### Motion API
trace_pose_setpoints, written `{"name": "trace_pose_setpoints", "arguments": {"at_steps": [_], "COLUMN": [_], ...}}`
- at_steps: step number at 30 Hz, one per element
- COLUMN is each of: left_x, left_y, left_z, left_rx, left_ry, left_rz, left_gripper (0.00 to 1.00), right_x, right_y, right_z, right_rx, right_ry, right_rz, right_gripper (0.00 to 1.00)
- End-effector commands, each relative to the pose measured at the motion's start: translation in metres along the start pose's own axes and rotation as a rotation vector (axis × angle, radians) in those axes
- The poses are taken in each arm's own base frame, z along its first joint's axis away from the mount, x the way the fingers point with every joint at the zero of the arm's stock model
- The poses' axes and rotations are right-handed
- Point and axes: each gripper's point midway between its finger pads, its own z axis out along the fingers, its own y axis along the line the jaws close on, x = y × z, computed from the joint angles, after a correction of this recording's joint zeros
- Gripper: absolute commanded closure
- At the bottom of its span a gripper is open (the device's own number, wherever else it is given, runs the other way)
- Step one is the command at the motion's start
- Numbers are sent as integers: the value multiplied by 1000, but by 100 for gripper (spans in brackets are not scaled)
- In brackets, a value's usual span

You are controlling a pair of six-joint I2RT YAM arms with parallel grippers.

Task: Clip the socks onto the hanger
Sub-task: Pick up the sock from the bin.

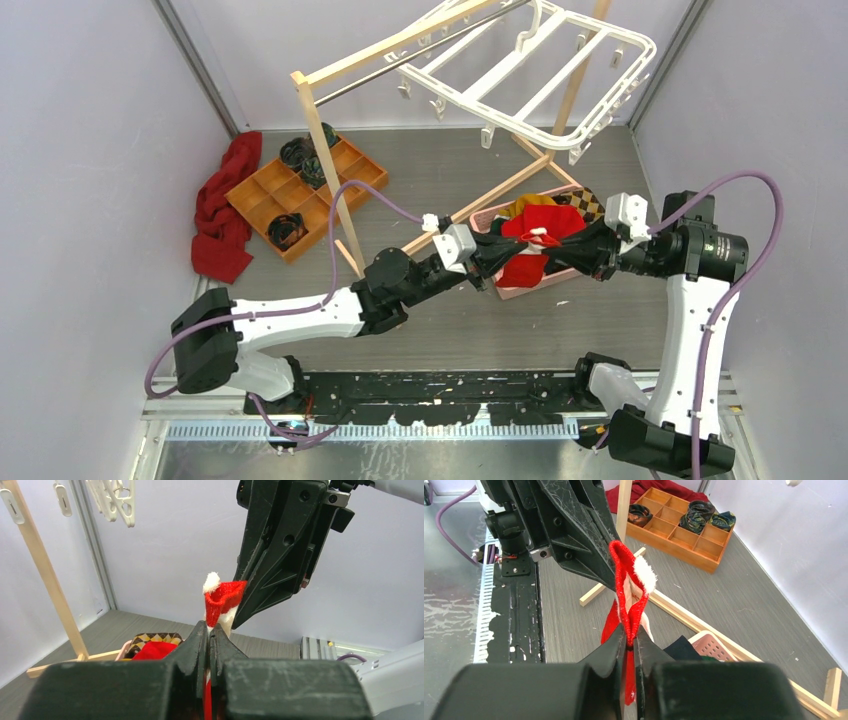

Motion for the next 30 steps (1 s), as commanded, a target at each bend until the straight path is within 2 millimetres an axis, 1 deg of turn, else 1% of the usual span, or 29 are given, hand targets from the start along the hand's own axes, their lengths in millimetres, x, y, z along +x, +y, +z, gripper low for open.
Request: {"name": "trace_pose_setpoints", "arguments": {"at_steps": [1, 3, 6, 8, 10, 11, 14, 15, 17, 19, 21, 23, 26, 27, 30], "left_x": [-44, -46, -47, -45, -43, -45, -45, -44, -45, -46, -47, -50, -50, -51, -54], "left_y": [0, -2, -3, -1, 2, 2, 3, 0, -2, -4, -2, 2, 3, 4, 2], "left_z": [10, 11, 12, 11, 9, 8, 8, 9, 10, 8, 3, -4, -14, -17, -26], "left_rx": [-9, -5, 0, -6, -10, -7, 12, 30, 52, 79, 94, 113, 156, 173, 222], "left_ry": [-157, -169, -173, -158, -139, -133, -107, -99, -86, -72, -48, -14, 75, 103, 201], "left_rz": [-55, -70, -76, -65, -51, -44, -35, -33, -33, -30, -24, -14, 28, 69, 144], "left_gripper": [100, 100, 99, 94, 86, 85, 85, 86, 83, 74, 59, 51, 41, 38, 33], "right_x": [-24, -31, -41, -44, -43, -42, -39, -38, -38, -36, -35, -34, -35, -36, -39], "right_y": [8, 7, 3, -1, -8, -10, -12, -11, -11, -15, -21, -23, -22, -22, -22], "right_z": [1, 0, -1, -2, -3, -4, -4, -4, -4, -6, -9, -10, -10, -10, -8], "right_rx": [-12, -10, -3, 8, 33, 47, 63, 64, 71, 105, 147, 169, 162, 158, 138], "right_ry": [-37, -37, -38, -36, -21, -11, -4, -5, 0, 25, 52, 68, 66, 63, 48], "right_rz": [-1, 3, 38, 65, 97, 111, 142, 138, 129, 107, 78, 50, 20, 18, 23], "right_gripper": [92, 95, 97, 98, 98, 98, 98, 98, 98, 98, 98, 98, 98, 98, 98]}}
